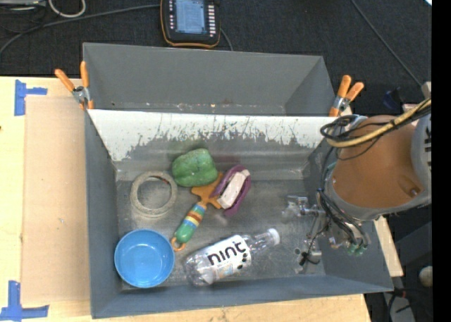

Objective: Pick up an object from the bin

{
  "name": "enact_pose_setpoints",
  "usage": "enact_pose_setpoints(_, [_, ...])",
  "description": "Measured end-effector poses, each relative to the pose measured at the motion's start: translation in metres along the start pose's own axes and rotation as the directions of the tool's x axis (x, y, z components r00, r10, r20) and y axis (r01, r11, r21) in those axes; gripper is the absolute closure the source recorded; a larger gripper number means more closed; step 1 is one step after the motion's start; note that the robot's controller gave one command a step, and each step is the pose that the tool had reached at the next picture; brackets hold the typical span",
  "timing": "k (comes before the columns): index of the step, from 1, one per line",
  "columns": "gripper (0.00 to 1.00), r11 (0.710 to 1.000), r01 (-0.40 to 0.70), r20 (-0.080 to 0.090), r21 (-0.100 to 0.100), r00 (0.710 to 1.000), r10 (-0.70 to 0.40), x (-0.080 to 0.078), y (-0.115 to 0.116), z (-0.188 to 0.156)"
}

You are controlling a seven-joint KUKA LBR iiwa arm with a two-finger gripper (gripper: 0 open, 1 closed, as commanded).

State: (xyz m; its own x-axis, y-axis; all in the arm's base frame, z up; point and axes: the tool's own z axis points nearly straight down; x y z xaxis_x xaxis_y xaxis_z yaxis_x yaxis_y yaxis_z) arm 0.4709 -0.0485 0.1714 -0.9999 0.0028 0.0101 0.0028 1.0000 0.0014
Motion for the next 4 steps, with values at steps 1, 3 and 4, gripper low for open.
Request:
enact_pose_setpoints(1, [0.00,1.000,0.005,0.008,0.001,1.000,-0.005,-0.002,0.000,-0.003])
enact_pose_setpoints(3, [0.00,0.929,0.369,0.014,0.008,0.929,-0.369,-0.033,0.127,0.033])
enact_pose_setpoints(4, [0.00,0.978,0.210,-0.010,-0.001,0.978,-0.210,-0.027,0.099,0.096])
